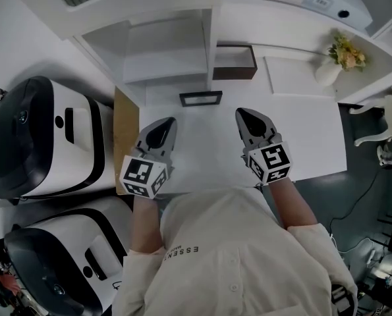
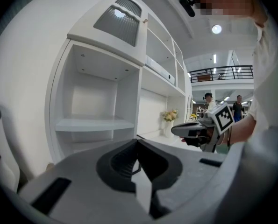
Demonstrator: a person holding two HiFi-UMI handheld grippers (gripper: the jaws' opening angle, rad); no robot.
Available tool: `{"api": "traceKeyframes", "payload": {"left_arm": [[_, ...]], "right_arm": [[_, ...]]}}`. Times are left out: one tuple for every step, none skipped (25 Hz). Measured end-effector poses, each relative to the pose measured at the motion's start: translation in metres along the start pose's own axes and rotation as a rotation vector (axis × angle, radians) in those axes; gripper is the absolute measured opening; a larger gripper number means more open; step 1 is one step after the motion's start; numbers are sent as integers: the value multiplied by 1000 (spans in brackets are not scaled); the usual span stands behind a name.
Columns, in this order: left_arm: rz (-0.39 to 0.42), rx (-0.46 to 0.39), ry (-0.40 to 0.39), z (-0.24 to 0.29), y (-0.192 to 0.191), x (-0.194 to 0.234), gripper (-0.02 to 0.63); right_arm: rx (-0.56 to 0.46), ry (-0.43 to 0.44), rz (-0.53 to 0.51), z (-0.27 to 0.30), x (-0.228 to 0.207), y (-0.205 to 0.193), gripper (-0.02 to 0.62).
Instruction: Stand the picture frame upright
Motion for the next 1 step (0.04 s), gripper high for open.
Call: {"api": "traceKeyframes", "payload": {"left_arm": [[-4,-2,0,0,0,0,2]], "right_arm": [[1,-4,-2,-1,-1,0,15]]}}
Point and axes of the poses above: the fingertips, and each gripper's own axes: z forward along the fingers, x to its left, y out of its top, the point moved 5 cm from there along -z, backward along the fingers, and after that the axes turned 14 degrees about -z, right-handed, at the moved point
